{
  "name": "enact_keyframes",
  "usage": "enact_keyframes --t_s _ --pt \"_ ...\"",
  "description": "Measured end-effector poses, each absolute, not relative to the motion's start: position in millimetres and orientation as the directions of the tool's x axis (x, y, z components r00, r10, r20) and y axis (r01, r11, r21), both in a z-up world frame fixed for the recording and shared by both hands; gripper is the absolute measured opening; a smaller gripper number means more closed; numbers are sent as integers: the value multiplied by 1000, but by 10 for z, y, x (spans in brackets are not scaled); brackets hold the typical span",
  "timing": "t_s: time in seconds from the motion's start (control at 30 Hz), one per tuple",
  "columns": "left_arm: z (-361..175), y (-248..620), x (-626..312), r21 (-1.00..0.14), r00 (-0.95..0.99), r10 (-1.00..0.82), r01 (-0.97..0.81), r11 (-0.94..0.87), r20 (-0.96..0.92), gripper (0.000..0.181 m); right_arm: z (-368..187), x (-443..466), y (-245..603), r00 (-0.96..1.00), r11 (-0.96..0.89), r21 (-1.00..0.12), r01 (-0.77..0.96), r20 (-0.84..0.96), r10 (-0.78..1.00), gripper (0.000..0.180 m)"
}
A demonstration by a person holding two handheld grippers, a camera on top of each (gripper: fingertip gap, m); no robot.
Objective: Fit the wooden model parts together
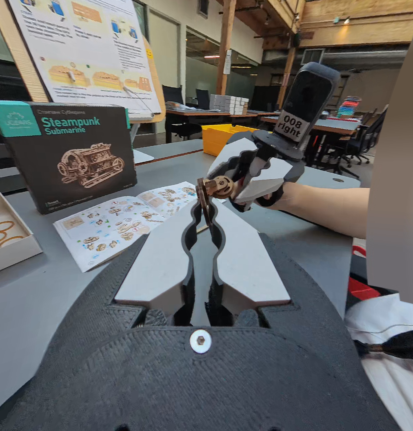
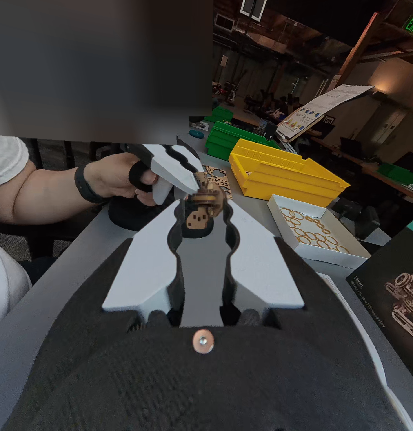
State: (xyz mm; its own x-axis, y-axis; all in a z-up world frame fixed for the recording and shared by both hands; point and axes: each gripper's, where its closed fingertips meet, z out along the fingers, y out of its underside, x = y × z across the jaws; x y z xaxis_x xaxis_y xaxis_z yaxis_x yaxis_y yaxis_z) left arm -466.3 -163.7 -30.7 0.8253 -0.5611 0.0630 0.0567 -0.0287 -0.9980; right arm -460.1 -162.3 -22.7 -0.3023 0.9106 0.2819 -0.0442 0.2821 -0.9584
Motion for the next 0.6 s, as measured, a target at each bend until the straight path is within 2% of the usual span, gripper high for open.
enact_keyframes --t_s 0.03,0.1,0.2,0.33,0.47,0.6 --pt "-312 -1611 -4699 -1000 861 -508 3 -5 5 2 -187 -4614 -1625 -287 258 -965 -41 258 922 37" --pt "-307 -1580 -4732 -994 903 -415 -105 38 -111 2 -109 -4648 -1618 -219 273 -961 -33 274 937 35" --pt "-271 -1569 -4734 -958 915 -285 -270 97 -287 2 -103 -4673 -1564 -110 378 -926 27 373 921 10" --pt "-280 -1558 -4695 -915 895 -194 -390 100 -402 2 -166 -4671 -1614 -113 446 -892 77 437 892 17" --pt "-256 -1562 -4668 -874 868 -115 -470 123 -482 3 -163 -4678 -1508 -20 514 -848 127 516 857 13" --pt "-199 -1598 -4657 -852 855 -54 -504 138 -515 2 -103 -4659 -1496 32 586 -800 127 594 804 18"
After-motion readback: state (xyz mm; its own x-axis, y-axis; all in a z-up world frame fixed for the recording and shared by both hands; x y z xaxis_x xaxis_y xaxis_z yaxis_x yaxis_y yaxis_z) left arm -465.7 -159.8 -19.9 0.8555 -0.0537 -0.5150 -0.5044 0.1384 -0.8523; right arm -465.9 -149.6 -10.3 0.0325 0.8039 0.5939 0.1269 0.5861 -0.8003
